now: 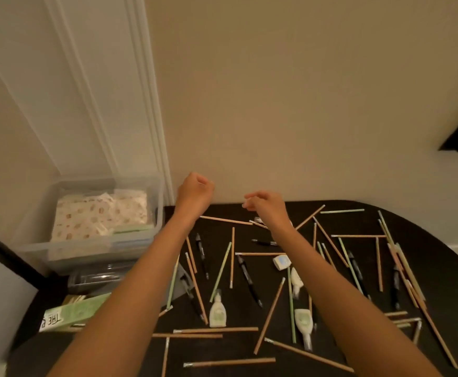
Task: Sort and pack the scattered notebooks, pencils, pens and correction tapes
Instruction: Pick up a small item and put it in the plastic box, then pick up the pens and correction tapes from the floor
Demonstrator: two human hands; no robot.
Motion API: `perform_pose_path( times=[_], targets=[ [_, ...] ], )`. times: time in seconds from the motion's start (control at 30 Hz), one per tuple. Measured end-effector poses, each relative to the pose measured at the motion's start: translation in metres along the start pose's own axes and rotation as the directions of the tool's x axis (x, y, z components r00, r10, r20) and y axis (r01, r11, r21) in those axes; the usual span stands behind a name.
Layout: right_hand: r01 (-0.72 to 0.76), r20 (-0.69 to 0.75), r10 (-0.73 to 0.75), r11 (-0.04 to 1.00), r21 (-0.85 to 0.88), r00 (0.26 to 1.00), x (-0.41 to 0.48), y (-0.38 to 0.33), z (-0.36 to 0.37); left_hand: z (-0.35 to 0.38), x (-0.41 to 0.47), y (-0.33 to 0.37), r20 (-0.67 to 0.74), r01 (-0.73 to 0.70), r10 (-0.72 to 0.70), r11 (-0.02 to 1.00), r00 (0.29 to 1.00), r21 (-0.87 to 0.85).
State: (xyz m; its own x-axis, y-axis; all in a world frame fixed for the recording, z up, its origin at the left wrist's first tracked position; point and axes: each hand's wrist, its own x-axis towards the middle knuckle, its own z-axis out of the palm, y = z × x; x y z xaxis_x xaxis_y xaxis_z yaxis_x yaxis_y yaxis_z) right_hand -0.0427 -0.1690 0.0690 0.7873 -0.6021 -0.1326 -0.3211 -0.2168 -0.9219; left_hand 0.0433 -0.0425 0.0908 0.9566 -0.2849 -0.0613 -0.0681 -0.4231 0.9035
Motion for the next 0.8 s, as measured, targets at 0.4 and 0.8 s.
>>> perform_pose_path(
  times=[0.4,0.8],
  targets=[
    [0.007,-0.227,-0.003,1.0,0.02,0.974,-0.087,0.185,-0.061,0.151,-0.129,-0.085,0.077,-0.07,0.069,0.997,0.995,0.012],
    [0.142,-0.63,0.017,0.969,0.201,0.777,-0.269,0.333,-0.211,0.324,-0.333,-0.08,0.357,-0.5,0.502,0.86,0.788,-0.107]
  ],
)
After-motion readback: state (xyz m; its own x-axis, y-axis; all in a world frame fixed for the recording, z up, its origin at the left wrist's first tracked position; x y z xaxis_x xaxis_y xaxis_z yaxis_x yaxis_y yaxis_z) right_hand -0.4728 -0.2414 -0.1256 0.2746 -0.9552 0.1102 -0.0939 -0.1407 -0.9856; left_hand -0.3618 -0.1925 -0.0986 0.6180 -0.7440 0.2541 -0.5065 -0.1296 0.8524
